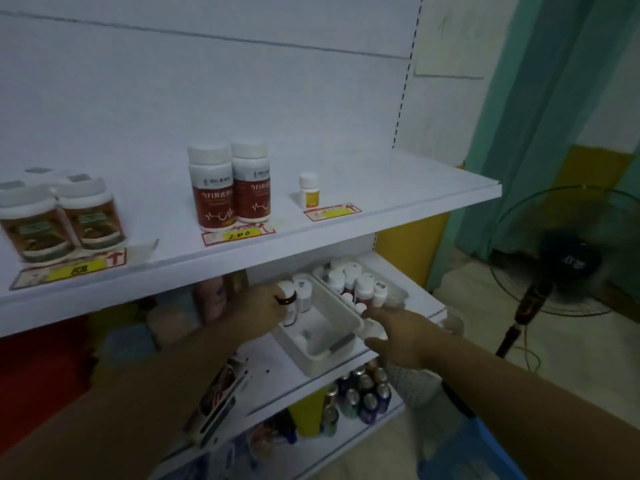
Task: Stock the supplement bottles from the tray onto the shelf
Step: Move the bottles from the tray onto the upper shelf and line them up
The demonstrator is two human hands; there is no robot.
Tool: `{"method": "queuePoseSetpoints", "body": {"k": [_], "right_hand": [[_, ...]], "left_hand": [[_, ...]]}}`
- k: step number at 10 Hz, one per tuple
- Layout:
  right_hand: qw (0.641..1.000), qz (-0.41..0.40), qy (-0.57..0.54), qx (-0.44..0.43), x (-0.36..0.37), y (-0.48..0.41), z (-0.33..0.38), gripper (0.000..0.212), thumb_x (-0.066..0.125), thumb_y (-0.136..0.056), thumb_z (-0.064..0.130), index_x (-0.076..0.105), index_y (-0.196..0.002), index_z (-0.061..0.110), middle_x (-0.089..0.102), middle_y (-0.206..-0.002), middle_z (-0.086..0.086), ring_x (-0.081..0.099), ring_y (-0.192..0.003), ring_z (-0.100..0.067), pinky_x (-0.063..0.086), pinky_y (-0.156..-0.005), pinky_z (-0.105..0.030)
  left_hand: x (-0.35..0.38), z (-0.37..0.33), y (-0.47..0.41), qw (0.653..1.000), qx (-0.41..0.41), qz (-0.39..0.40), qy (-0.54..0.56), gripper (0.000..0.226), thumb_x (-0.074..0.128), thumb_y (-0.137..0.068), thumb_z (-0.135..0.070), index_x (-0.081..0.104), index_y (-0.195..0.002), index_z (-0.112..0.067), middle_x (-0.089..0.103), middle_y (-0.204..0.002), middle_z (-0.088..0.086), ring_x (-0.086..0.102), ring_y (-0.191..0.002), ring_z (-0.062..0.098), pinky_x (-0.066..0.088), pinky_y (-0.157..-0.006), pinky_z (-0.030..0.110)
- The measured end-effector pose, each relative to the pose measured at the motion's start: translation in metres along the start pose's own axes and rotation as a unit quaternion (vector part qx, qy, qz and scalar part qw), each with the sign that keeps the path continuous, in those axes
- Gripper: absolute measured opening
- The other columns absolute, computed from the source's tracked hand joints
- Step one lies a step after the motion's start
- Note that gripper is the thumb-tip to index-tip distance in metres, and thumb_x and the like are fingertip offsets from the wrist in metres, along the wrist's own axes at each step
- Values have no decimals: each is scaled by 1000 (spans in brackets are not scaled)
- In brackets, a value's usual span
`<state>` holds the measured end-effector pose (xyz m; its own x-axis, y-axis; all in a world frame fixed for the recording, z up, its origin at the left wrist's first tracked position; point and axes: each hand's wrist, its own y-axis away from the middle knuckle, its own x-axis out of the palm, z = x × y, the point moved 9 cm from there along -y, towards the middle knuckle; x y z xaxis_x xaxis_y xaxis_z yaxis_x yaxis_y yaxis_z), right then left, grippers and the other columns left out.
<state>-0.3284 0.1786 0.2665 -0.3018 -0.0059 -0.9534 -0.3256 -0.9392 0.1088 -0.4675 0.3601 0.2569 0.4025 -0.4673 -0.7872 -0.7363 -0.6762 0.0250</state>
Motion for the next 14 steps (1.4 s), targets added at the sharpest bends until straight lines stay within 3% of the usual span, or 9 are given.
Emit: {"method": "queuePoseSetpoints", "body": {"k": [1, 3, 6, 7, 8, 9, 11, 12, 14], "right_hand": [[999, 47, -14, 4, 50, -45, -16, 59, 54, -89, 38, 34, -142, 22, 42, -145, -7, 43, -128, -23, 34, -101, -26], [991, 95, -88, -30, 112, -112, -20, 58, 56, -91, 30, 34, -142, 16, 44, -144, -9, 49, -124, -24, 36, -102, -27], [991, 1, -20, -133, 113, -227, -22, 51, 52, -85, 10, 43, -135, 8, 47, -139, -15, 45, -125, -33, 36, -104, -38], [988, 8, 19, -154, 122, -261, -20, 63, 53, -84, 8, 31, -143, 10, 31, -151, -13, 36, -133, -31, 32, -108, -38], [990, 18, 43, -135, 128, -286, -24, 65, 56, -84, 15, 29, -143, 15, 34, -148, -8, 41, -129, -30, 41, -97, -40], [989, -6, 75, -130, 131, -296, -23, 55, 54, -87, 24, 34, -138, 14, 38, -142, -8, 46, -122, -31, 44, -90, -40], [982, -56, 81, -159, 130, -302, -18, 45, 56, -87, 33, 41, -122, 10, 47, -124, -12, 55, -106, -32, 35, -69, -35], [980, -79, 91, -158, 128, -301, -19, 51, 59, -84, 38, 42, -120, 7, 47, -119, -14, 57, -100, -33, 34, -65, -33], [990, -31, 49, -131, 130, -303, -25, 71, 69, -75, 43, 38, -129, 9, 44, -125, -13, 53, -108, -34, 38, -72, -34]], "left_hand": [[19, 40, -34, 997, -22, -72, 6, 17, 59, -85, -6, 68, -96, 1, 68, -90, 20, 65, -89, 34, 43, -69, 24], [65, 82, -86, 994, -80, -66, 40, 21, 63, -83, -15, 63, -101, -4, 67, -98, 13, 63, -92, 28, 51, -84, 38], [111, 109, -130, 954, -203, -179, 132, 59, 67, -74, -27, 48, -126, -7, 57, -124, 15, 52, -119, 31, 42, -100, 43], [122, 121, -132, 941, -248, -209, 99, 74, 64, -71, -42, 41, -134, -12, 51, -133, 12, 49, -122, 30, 41, -101, 45], [123, 127, -134, 935, -248, -240, 80, 69, 70, -68, -35, 43, -130, -21, 57, -126, 6, 55, -114, 27, 48, -93, 46], [120, 128, -130, 928, -250, -267, 72, 70, 68, -72, -48, 39, -132, -26, 57, -125, 5, 57, -112, 26, 49, -92, 46], [118, 124, -125, 919, -245, -300, 71, 72, 65, -68, -59, 37, -125, -24, 59, -120, 8, 58, -108, 29, 49, -88, 46], [122, 126, -128, 929, -238, -279, 48, 86, 73, -67, -50, 32, -137, -20, 51, -134, 7, 48, -123, 26, 44, -98, 42], [119, 123, -128, 938, -206, -268, 74, 64, 73, -64, -48, 52, -115, -18, 59, -115, 5, 56, -109, 24, 49, -90, 44]]}}
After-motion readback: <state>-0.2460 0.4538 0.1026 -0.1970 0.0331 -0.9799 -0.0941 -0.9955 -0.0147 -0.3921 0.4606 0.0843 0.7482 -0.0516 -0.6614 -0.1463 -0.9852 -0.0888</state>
